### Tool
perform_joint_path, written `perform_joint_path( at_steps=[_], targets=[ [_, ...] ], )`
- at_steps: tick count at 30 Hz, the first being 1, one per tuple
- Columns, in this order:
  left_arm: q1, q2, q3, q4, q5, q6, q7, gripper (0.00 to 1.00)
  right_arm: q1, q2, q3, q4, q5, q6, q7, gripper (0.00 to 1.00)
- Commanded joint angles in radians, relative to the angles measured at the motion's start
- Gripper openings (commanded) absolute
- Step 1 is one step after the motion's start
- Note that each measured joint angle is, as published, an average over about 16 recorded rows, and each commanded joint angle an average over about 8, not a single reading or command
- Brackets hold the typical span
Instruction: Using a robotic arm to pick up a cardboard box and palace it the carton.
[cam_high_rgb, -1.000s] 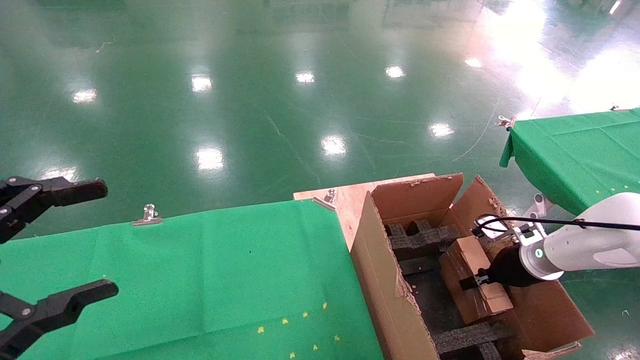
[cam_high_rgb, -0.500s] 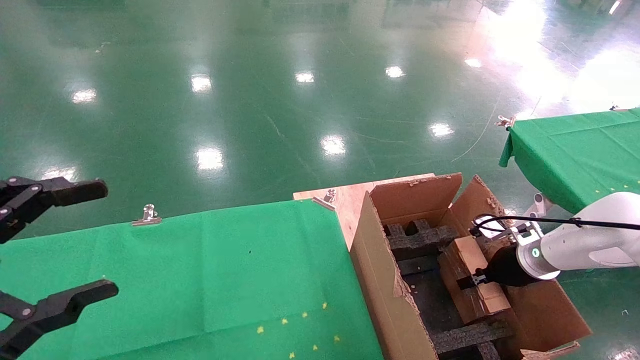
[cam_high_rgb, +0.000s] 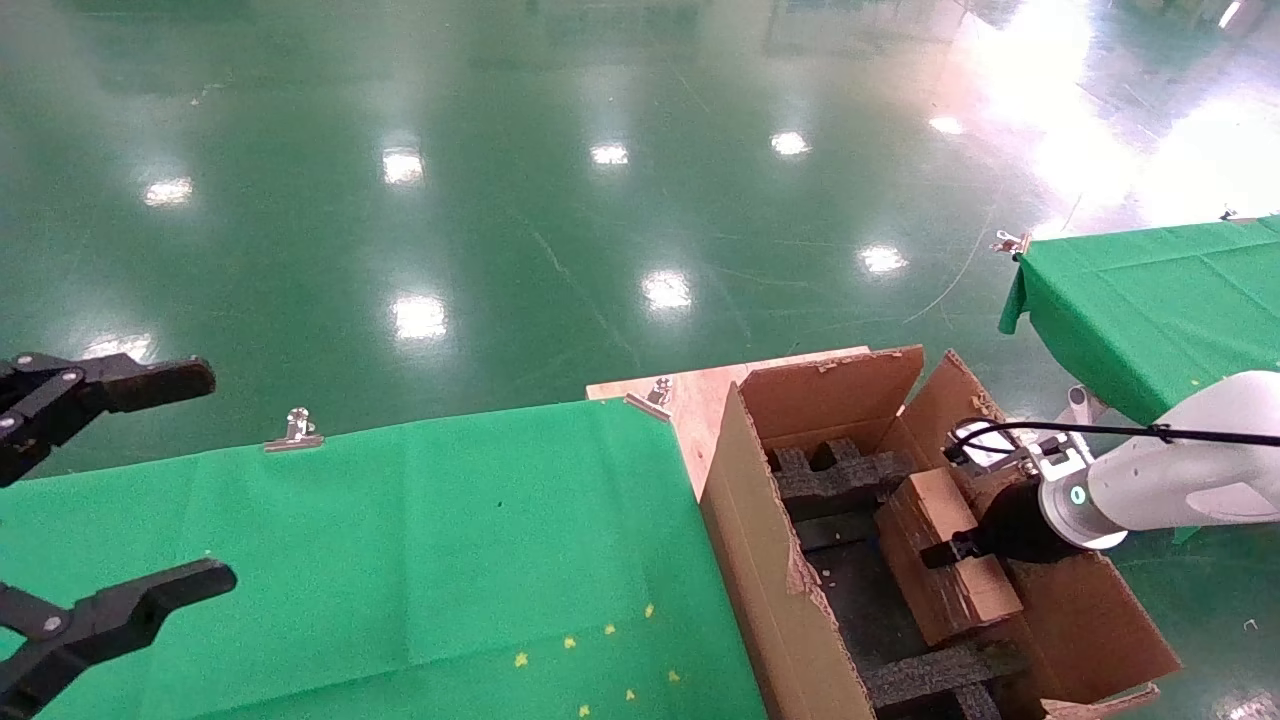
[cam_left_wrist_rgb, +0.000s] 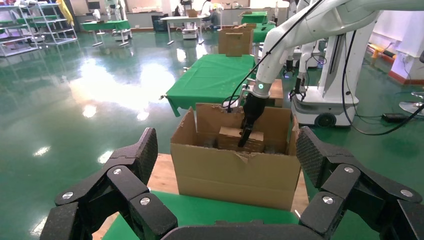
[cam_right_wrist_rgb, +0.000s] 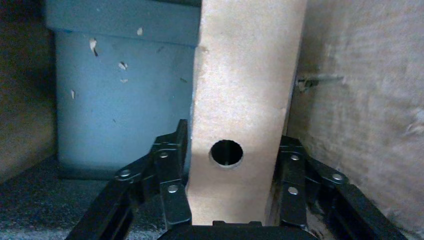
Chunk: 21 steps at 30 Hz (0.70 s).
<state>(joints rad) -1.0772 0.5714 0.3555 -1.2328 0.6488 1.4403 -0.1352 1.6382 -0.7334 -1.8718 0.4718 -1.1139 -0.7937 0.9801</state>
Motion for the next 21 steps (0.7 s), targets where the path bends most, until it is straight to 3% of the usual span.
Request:
perform_joint_path(
  at_steps=[1,13,21],
  targets=[
    [0.0,0.0,0.0,0.0,0.0,0.0,0.0,1.0,0.008,0.002,-0.002,0.003,-0.005,-0.002,0.003,1.0],
    [0.0,0.0,0.0,0.0,0.0,0.0,0.0,1.0,0.079,0.04,-0.013,0.07,-0.044,0.009,0.032,1.0],
    [0.0,0.0,0.0,0.0,0.0,0.0,0.0,1.0,0.217,0.099,0.019,0.209,-0.059,0.005,-0.009,1.0]
  ],
)
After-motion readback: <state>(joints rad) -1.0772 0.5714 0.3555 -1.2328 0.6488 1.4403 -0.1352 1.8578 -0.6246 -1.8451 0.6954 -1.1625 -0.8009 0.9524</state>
